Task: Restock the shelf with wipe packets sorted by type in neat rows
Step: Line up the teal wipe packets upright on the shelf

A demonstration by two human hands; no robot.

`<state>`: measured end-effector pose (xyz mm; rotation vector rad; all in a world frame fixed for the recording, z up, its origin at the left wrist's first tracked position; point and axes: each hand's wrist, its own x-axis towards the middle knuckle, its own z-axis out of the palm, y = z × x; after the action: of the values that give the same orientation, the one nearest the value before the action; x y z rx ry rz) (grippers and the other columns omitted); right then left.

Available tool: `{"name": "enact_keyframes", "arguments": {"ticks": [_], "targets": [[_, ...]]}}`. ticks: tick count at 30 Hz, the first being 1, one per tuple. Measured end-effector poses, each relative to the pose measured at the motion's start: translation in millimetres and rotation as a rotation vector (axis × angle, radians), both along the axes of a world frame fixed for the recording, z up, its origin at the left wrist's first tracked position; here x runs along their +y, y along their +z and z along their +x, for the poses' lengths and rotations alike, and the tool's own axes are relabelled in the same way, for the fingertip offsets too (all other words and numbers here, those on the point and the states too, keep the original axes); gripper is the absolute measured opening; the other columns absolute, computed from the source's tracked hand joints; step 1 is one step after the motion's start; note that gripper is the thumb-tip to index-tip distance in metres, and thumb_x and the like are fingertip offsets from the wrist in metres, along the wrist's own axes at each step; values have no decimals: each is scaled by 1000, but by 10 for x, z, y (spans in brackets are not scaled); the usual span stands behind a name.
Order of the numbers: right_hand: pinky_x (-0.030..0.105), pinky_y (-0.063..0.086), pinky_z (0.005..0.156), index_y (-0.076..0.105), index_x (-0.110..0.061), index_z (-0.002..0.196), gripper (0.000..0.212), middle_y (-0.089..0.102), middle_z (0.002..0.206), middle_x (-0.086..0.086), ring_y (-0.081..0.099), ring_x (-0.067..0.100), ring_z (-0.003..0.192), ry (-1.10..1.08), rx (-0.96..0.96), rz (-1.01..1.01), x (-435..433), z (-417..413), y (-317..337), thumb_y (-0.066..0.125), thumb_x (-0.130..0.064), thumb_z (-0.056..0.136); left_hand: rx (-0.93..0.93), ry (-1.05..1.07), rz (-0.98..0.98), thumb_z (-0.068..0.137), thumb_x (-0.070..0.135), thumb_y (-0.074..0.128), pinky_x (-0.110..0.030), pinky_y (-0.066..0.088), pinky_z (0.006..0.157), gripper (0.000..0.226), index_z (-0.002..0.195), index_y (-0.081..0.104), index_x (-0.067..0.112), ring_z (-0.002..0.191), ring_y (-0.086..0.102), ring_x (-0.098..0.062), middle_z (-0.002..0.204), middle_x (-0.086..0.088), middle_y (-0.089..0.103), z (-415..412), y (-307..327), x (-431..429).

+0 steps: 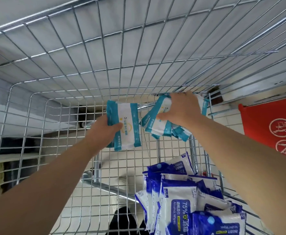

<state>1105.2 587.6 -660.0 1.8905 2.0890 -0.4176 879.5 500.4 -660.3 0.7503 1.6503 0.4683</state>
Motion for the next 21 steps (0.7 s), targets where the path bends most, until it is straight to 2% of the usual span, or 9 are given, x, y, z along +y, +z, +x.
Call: {"name": "enact_keyframes", "arguments": {"ticks": [2,4,7,9,12,15,18,20,21], "targets": [[39,36,93,51,-19,123,80,58,120,4,43,30,117,-64,110,-88,-6,-54,-53,73,-65,61,9,5,-4,95,17,56,-23,50,61,19,113,52,19,92,63,-17,99,6,65,-27,-14,10],[39,35,92,51,-18,118,72,57,116,4,42,30,117,-86,157,-93,-35,-110,-75,76,-57,63,40,9,11,94,16,59,-22,51,63,23,116,53,16,94,64,-18,104,3,65,-55,-38,16],[38,46,84,50,-15,103,53,57,102,3,54,26,102,-168,338,-135,-113,-160,-5,78,-43,68,94,27,47,90,15,63,-23,51,64,28,115,52,17,96,64,-20,109,1,64,-99,-24,7],[41,52,79,52,-15,106,48,60,99,1,59,22,92,-259,489,-175,-170,-146,106,76,-38,72,99,70,84,88,11,66,-28,54,67,37,116,47,22,96,64,-20,108,3,63,-134,45,-7],[38,51,72,50,-15,105,38,61,95,2,61,21,85,-307,625,-122,-200,-113,396,69,-37,80,84,149,177,88,7,64,-37,57,71,54,124,37,35,92,64,-14,105,8,60,-163,259,-38],[36,48,67,49,-10,104,29,60,95,7,60,24,84,-281,689,-73,-186,-123,833,59,-31,87,92,215,273,93,8,56,-29,54,69,45,125,35,33,88,61,-5,100,14,57,-149,624,-73],[29,41,56,49,-13,100,23,57,87,0,56,17,76,-226,707,-2,-233,-171,1383,58,-29,85,109,285,341,96,13,52,-22,48,62,32,121,38,26,83,59,-4,95,14,57,-139,1115,-151],[29,43,58,51,-14,98,23,59,87,0,59,20,78,-185,723,56,-296,-220,1789,59,-29,82,131,340,387,94,15,56,-25,48,61,31,118,40,25,84,60,-8,93,14,57,-143,1520,-249],[31,45,62,53,-15,97,23,61,88,1,60,22,80,-157,728,87,-328,-248,2010,58,-30,80,124,376,409,93,16,59,-30,52,67,31,116,40,24,88,61,-12,95,13,58,-147,1751,-310]]}}
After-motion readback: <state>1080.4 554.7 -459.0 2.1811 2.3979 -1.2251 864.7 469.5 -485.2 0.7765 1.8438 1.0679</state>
